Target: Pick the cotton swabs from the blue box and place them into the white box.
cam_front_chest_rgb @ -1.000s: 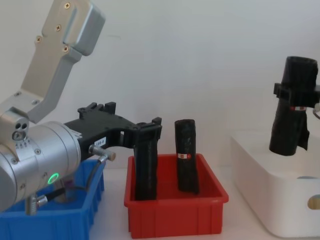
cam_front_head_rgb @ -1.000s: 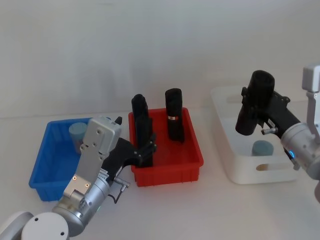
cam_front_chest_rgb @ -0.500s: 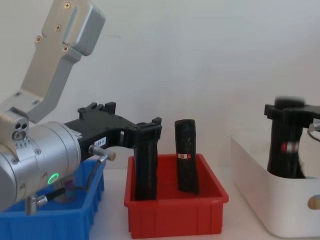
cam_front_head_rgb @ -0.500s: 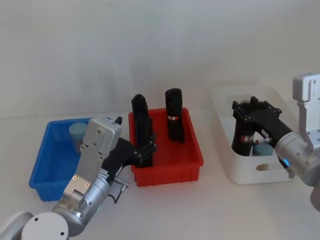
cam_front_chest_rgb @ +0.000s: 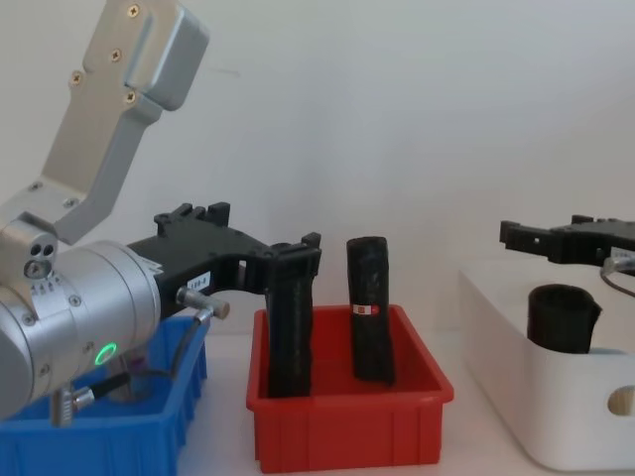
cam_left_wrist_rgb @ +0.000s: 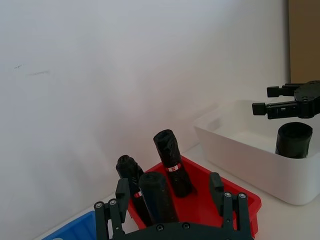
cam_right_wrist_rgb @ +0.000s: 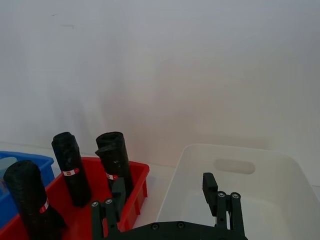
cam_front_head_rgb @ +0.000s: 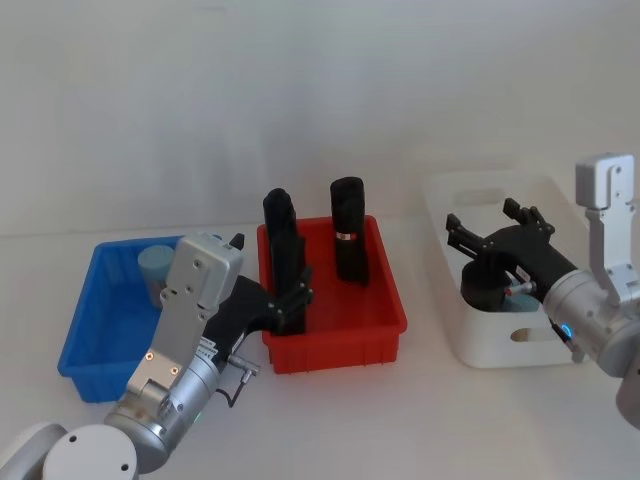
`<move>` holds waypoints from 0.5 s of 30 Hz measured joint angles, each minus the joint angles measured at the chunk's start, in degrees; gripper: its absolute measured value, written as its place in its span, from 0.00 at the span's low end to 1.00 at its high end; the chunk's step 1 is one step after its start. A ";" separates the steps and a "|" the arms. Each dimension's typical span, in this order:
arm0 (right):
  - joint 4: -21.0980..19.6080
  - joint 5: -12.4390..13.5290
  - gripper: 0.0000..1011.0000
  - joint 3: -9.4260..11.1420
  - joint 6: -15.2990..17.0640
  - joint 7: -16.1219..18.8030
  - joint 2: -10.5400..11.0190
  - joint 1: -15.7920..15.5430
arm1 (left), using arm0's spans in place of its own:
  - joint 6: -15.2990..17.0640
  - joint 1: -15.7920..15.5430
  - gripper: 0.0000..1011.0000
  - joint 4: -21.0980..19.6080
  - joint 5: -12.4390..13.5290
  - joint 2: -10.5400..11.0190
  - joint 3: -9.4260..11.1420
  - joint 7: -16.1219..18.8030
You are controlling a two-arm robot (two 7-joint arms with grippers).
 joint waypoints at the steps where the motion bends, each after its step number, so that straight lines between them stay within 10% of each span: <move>1: 0.01 -0.01 0.97 -0.01 0.00 0.03 -0.01 0.00 | 0.00 0.00 0.99 0.00 0.00 0.00 0.00 0.00; 15: 0.14 -0.07 0.99 -0.10 -0.09 0.33 -0.05 -0.06 | 0.00 0.00 0.99 0.00 0.00 0.00 0.00 0.00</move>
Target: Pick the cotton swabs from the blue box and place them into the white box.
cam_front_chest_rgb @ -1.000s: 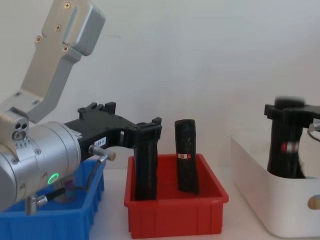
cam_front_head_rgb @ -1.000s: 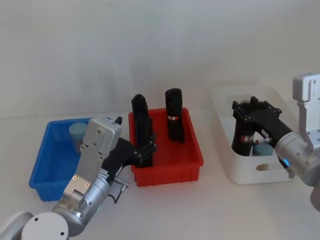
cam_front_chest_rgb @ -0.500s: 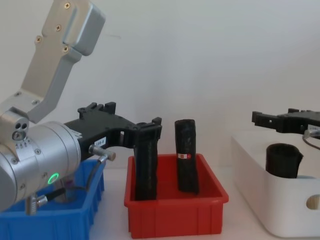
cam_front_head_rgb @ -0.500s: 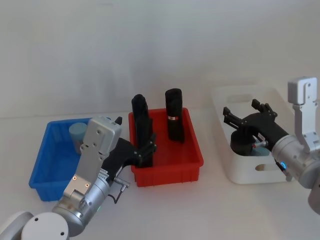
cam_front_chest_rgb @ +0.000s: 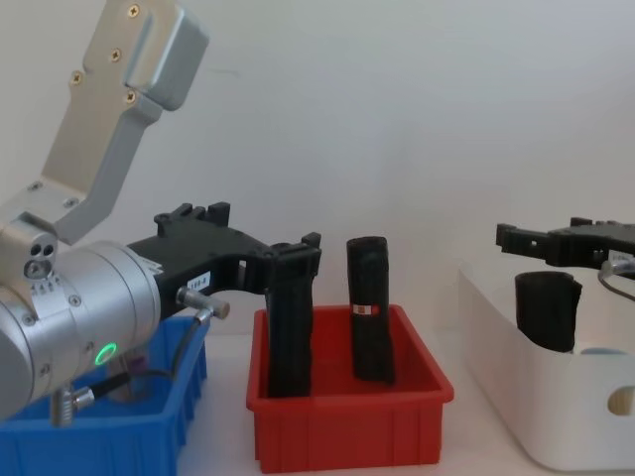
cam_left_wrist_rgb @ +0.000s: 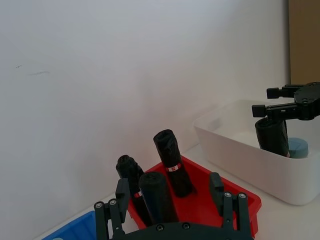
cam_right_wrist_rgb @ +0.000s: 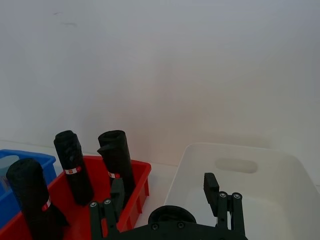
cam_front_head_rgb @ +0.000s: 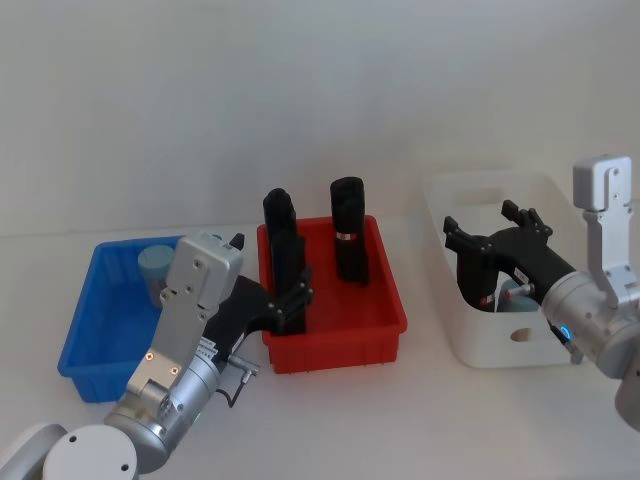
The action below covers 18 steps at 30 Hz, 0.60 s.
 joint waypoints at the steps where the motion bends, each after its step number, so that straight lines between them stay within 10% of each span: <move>1: 0.01 0.00 0.99 -0.01 0.00 0.01 0.00 0.00 | 0.00 0.00 0.99 0.00 0.00 0.00 0.00 0.00; 18: 0.04 0.00 0.99 -0.03 -0.01 0.11 0.00 -0.04 | 0.00 0.00 0.99 0.00 0.00 0.00 0.00 0.00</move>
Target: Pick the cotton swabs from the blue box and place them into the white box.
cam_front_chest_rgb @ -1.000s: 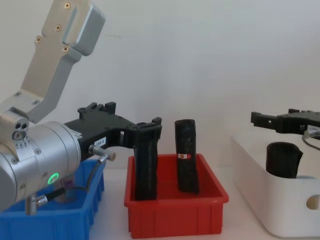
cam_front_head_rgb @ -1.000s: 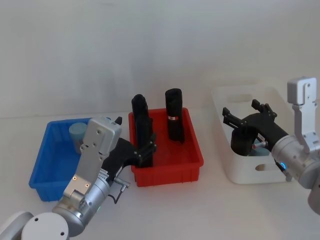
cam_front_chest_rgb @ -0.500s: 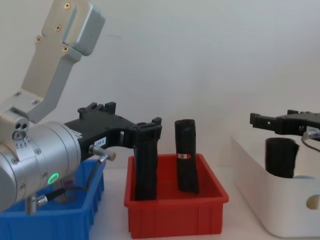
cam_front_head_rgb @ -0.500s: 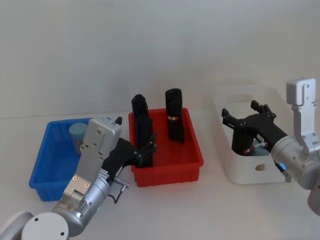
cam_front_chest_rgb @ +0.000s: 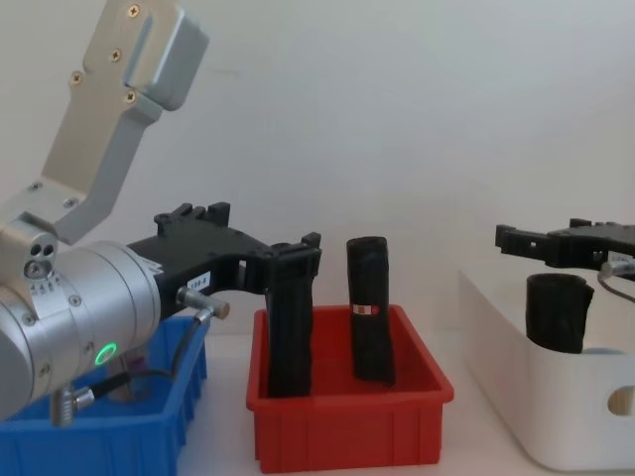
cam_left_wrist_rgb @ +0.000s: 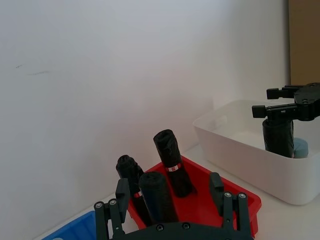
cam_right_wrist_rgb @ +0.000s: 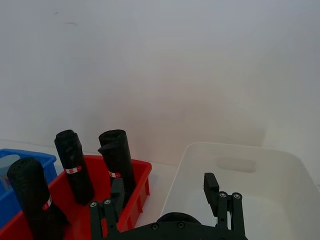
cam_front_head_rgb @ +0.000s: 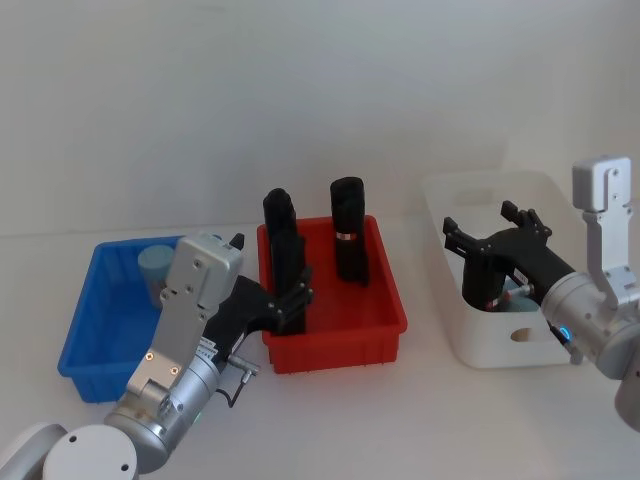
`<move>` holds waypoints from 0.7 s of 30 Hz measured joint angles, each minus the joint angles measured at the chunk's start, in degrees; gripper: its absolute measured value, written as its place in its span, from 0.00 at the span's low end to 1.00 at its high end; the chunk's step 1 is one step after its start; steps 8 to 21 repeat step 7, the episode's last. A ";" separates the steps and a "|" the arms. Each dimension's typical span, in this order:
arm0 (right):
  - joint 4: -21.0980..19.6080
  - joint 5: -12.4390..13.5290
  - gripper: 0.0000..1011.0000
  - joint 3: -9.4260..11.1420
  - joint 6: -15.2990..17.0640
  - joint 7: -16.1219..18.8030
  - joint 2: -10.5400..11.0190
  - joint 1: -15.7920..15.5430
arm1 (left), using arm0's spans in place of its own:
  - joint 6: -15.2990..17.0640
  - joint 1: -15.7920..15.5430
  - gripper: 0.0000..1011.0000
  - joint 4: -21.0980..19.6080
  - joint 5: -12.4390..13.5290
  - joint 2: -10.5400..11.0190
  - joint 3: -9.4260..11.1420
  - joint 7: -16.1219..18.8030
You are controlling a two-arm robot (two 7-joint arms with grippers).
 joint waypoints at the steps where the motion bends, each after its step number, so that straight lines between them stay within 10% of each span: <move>1: 0.00 0.00 0.99 0.00 0.00 0.00 0.00 0.00 | 0.00 0.00 0.99 0.00 0.00 0.00 0.00 0.00; 21: 0.00 0.00 0.99 0.00 0.01 0.00 0.00 0.00 | 0.00 0.00 0.99 0.00 0.00 0.00 0.00 0.00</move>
